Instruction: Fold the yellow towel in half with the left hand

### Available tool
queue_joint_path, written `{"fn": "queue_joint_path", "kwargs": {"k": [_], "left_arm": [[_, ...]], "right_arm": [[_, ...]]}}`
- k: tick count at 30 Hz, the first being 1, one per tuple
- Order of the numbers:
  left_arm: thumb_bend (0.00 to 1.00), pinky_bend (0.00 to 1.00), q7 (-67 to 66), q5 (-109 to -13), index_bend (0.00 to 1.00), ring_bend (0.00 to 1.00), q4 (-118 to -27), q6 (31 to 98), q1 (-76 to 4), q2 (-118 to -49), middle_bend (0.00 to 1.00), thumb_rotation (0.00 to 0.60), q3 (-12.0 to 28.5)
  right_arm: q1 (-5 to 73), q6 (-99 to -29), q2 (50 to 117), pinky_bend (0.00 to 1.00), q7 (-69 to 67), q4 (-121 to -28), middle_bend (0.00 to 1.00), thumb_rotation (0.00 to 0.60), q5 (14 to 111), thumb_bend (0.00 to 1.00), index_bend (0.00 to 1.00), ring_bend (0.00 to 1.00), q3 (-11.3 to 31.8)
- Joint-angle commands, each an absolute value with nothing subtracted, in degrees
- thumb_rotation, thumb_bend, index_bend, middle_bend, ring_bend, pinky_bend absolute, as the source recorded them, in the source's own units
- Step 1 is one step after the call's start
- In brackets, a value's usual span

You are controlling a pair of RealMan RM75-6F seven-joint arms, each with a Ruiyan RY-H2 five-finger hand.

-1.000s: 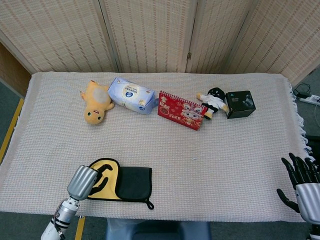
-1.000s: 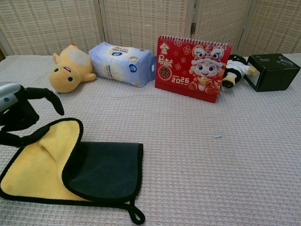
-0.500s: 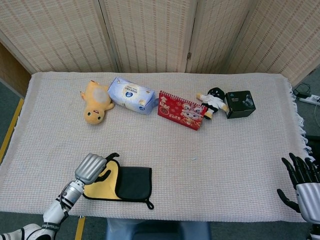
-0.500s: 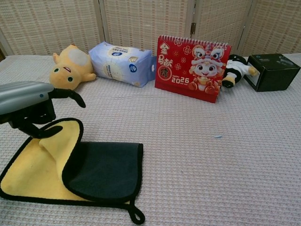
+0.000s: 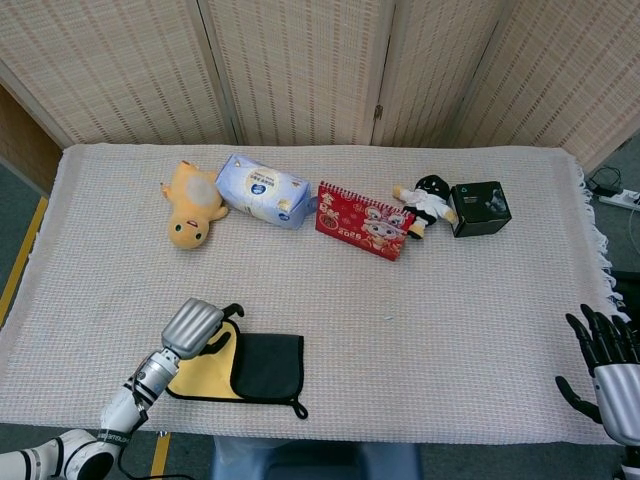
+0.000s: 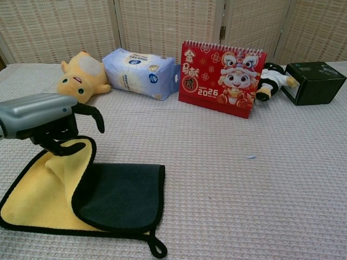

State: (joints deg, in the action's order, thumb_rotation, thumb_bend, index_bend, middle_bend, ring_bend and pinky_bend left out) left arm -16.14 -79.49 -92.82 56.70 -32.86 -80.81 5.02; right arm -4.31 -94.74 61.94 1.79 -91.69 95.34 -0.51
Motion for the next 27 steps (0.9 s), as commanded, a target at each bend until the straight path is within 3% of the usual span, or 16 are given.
{"fn": "queue_joint_path", "kwargs": {"k": [1, 21, 27], "left_arm": [[0.49, 1.0, -16.4, -79.0, 0.37, 1.0, -92.0, 56.2, -33.4, -81.5, 1.0, 0.6, 4.8], [0.49, 1.0, -13.9, -80.0, 0.49, 1.0, -86.5, 57.2, -34.5, -83.4, 1.0, 0.6, 4.0], [0.49, 1.0, -13.3, -80.7, 0.57, 1.0, -85.4, 58.0, -34.3, -83.7, 1.0, 0.6, 3.5]], "right_arm": [[-4.3, -94.7, 61.9, 0.0, 1.7, -91.7, 0.0, 0.6, 95.4, 0.33, 0.0, 0.0, -0.5], [-4.0, -93.8, 61.9, 0.0, 2.0, -91.8, 0.0, 0.6, 94.3, 0.33, 0.0, 0.0, -0.3], [-4.0, -93.7, 61.9, 0.0, 2.1, -91.8, 0.0, 0.6, 94.3, 0.33, 0.0, 0.0, -0.3]]}}
